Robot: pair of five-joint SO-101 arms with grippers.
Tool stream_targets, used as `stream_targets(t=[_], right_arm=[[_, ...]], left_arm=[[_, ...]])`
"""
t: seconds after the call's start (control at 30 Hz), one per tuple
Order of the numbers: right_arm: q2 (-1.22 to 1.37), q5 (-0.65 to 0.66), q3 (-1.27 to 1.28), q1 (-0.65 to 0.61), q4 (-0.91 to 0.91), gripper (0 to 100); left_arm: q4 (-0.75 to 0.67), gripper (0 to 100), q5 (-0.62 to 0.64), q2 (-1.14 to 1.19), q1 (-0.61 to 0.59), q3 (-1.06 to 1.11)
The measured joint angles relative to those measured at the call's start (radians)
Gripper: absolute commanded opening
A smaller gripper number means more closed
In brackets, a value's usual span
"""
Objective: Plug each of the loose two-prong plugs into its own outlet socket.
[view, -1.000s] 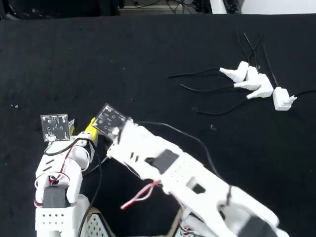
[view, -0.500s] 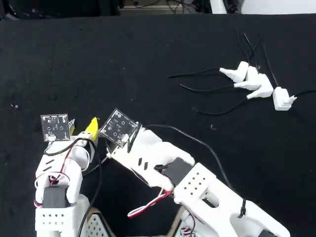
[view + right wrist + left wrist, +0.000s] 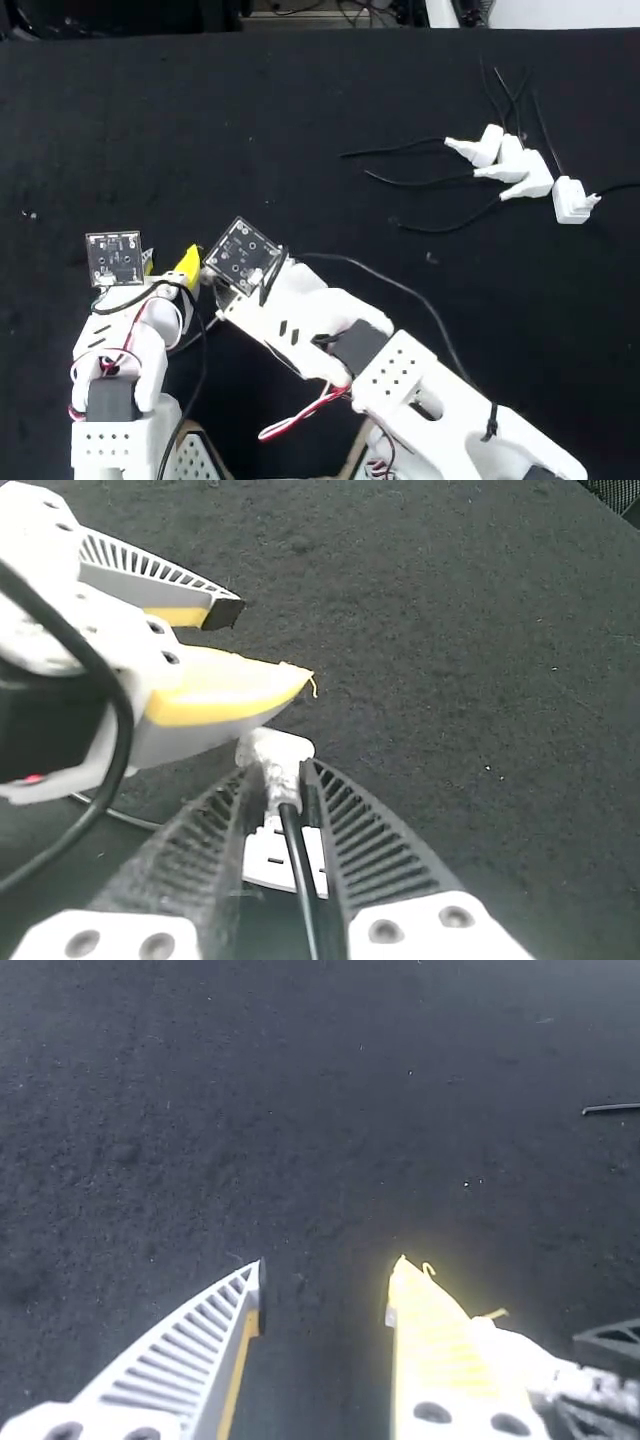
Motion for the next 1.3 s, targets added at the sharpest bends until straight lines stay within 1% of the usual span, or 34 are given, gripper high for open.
stream_targets(t=[0.17, 0.6, 0.7, 0.77, 0.83, 0.93, 1.03, 1.2, 1.3], right_arm=[[0.0, -0.003, 0.0, 0.009, -0.002, 1.1], [0.0, -0.003, 0.0, 0.014, 0.0, 1.1], [0.0, 0.026, -0.029, 0.072, 0.091, 1.1], [0.0, 0.052, -0.094, 0.104, 0.193, 1.1], [0.0, 0.078, -0.172, 0.115, 0.31, 1.1], [0.0, 0.164, -0.264, 0.118, 0.463, 1.1], [0.0, 0.287, -0.293, 0.124, 0.554, 1.1], [0.0, 0.562, -0.295, 0.124, 0.634, 1.1], [0.0, 0.652, -0.295, 0.124, 0.651, 1.1]], left_arm=[[0.049, 21, 0.0, 0.0, 0.02, 0.0], [0.049, 21, -0.005, 0.005, 0.035, 0.002], [0.066, 21, -0.006, 0.005, 0.008, 0.0], [0.095, 21, -0.003, 0.005, -0.043, -0.017], [0.115, 21, 0.006, 0.005, -0.069, -0.031], [0.126, 21, 0.006, 0.005, -0.075, -0.041], [0.152, 21, -0.017, 0.005, -0.075, -0.043], [0.219, 21, -0.092, 0.005, -0.057, -0.061], [0.304, 21, -0.13, 0.005, -0.052, -0.061]])
